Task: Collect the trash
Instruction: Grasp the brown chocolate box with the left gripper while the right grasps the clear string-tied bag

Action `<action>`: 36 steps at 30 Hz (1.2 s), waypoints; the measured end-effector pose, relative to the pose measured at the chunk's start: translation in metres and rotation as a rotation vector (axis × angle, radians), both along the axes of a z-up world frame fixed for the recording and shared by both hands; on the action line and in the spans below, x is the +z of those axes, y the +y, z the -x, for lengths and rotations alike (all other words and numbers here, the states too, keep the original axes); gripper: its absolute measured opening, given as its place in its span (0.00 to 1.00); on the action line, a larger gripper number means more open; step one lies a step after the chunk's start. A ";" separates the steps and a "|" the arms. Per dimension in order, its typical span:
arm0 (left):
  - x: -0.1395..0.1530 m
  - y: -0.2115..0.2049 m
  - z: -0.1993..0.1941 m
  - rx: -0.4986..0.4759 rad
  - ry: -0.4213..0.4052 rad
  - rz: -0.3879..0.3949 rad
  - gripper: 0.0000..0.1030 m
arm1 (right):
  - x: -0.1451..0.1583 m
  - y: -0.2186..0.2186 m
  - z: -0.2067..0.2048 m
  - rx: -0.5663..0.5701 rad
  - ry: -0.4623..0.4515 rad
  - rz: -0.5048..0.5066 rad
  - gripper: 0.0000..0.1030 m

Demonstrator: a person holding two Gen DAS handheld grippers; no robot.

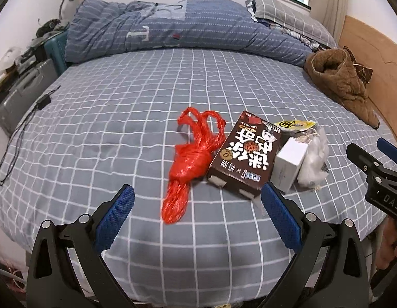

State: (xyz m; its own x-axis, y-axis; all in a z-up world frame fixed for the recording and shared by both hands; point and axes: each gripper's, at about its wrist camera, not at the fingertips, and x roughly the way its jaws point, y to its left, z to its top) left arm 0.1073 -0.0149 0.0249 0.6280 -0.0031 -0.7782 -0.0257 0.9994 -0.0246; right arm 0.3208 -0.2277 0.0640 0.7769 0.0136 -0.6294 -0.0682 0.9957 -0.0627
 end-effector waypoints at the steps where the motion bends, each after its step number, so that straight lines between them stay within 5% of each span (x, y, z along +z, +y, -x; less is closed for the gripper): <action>1: -0.005 -0.002 -0.007 -0.004 0.007 -0.002 0.94 | -0.004 -0.002 -0.006 -0.004 0.008 -0.006 0.92; 20: -0.071 -0.040 -0.080 -0.169 0.076 -0.019 0.93 | -0.060 -0.022 -0.061 0.030 0.065 -0.053 0.86; 36: -0.093 -0.070 -0.096 -0.277 0.103 -0.045 0.94 | -0.091 -0.039 -0.074 0.137 0.144 -0.190 0.61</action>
State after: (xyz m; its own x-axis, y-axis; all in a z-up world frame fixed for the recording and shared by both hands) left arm 0.2034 -0.0849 -0.0685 0.5256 -0.1273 -0.8411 0.2481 0.9687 0.0084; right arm 0.3944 -0.2668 -0.0274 0.6625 0.2410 -0.7092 -0.1982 0.9695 0.1442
